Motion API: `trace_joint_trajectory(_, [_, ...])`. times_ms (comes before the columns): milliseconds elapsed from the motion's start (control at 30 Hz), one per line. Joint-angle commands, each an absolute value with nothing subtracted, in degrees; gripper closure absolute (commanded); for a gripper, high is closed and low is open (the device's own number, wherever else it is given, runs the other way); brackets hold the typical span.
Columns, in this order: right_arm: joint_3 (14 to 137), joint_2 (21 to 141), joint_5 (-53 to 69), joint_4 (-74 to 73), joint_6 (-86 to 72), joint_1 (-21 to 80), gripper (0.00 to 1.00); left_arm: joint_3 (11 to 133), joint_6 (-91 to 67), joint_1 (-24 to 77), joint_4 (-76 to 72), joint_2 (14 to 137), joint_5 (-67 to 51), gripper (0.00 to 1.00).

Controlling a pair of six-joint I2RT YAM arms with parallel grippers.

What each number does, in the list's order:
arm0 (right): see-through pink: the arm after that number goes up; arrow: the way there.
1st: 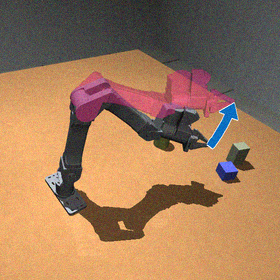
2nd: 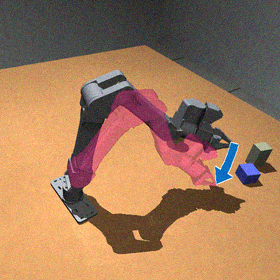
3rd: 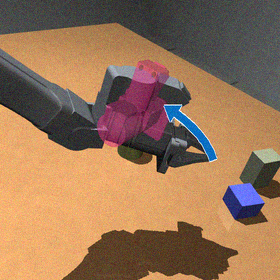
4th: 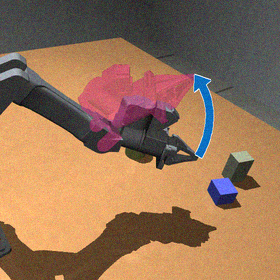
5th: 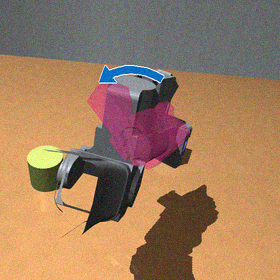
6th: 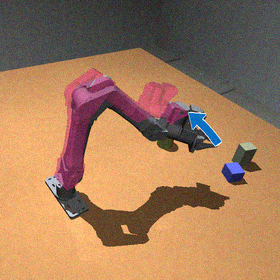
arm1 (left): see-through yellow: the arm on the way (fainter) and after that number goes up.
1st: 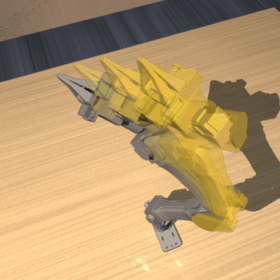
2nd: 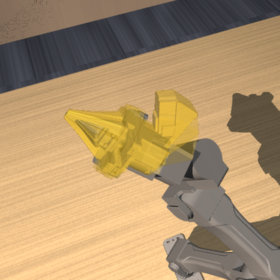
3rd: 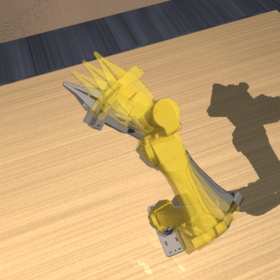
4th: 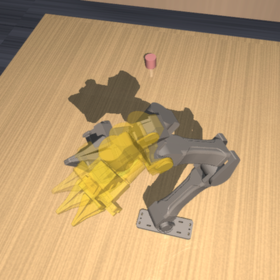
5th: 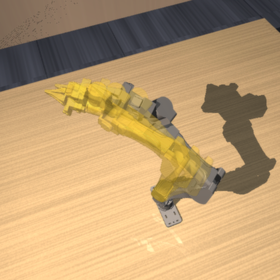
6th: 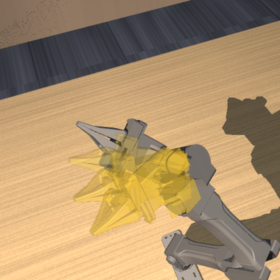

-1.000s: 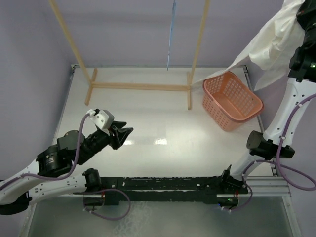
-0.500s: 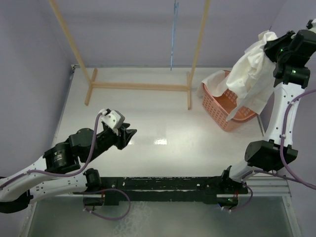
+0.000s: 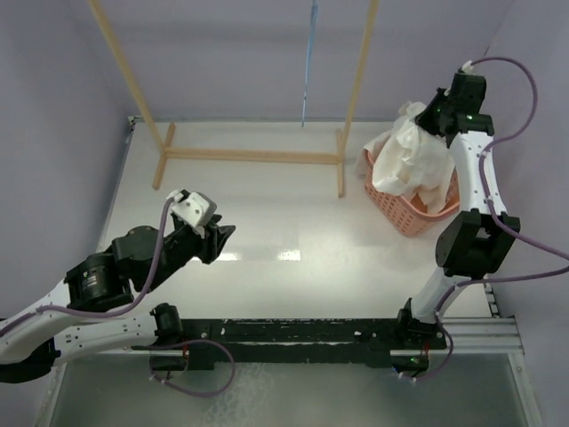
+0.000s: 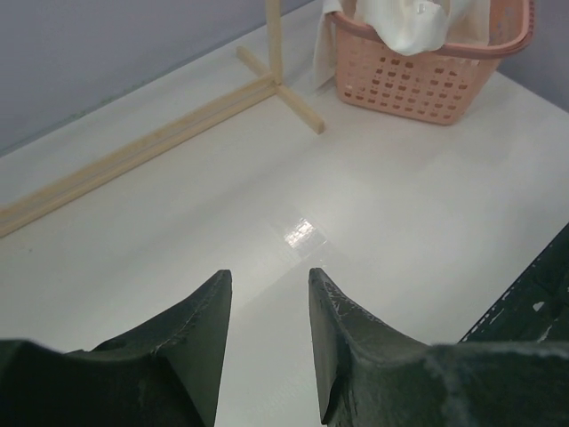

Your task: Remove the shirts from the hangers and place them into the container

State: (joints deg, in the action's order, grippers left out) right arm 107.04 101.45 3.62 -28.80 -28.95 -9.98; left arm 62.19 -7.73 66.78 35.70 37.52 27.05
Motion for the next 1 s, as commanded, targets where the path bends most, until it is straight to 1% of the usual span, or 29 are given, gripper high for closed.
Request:
trace_joint_trajectory(0, [99.9, 100.0, 0.0, -27.9, -25.7, -8.8, 1.00, 59.6, -6.1, 66.7, 38.4, 38.4, 32.4, 0.56])
trace_joint_trajectory(67, [94.0, 99.3, -1.3, -27.0, -25.9, -8.8, 1.00, 58.3, -6.0, 66.7, 38.8, 38.8, 33.4, 0.56])
trace_joint_trajectory(133, [90.7, 99.3, -0.7, -27.6, -26.5, -8.8, 1.00, 57.9, -6.4, 66.7, 39.5, 39.2, 33.7, 0.56])
trace_joint_trajectory(167, [89.6, 99.4, -1.4, -27.9, -26.0, -8.9, 0.97, 57.7, -6.2, 66.7, 39.4, 39.2, 33.9, 0.56])
trace_joint_trajectory(200, [88.4, 99.5, -2.2, -28.1, -25.8, -8.9, 0.92, 57.2, -6.0, 66.7, 38.9, 39.1, 34.1, 0.56])
trace_joint_trajectory(300, [86.2, 100.3, -2.7, -28.2, -25.0, -8.8, 0.65, 55.3, -4.7, 66.7, 36.9, 38.7, 34.6, 0.56])
trace_joint_trajectory(333, [86.2, 100.7, -3.0, -29.1, -24.9, -8.9, 0.58, 54.5, -4.4, 66.6, 36.1, 38.3, 34.7, 0.56])
trace_joint_trajectory(400, [86.3, 101.1, -3.7, -30.2, -24.6, -8.8, 0.51, 52.4, -3.8, 66.7, 34.6, 37.6, 34.7, 0.56])
trace_joint_trajectory(600, [85.5, 98.1, -6.6, -30.2, -23.9, -8.9, 0.40, 48.3, -4.2, 66.7, 32.4, 36.9, 34.4, 0.54])
trace_joint_trajectory(733, [86.3, 96.0, -7.2, -32.5, -24.3, -8.9, 0.40, 47.9, -5.0, 66.7, 32.0, 37.1, 32.8, 0.54])
trace_joint_trajectory(867, [85.0, 88.5, -7.5, -28.8, -23.7, -8.7, 0.39, 47.6, -5.6, 66.7, 32.0, 36.6, 32.4, 0.54])
trace_joint_trajectory(967, [87.0, 83.9, -9.1, -29.0, -23.4, -8.2, 0.39, 47.2, -5.8, 66.6, 31.9, 36.0, 32.5, 0.54])
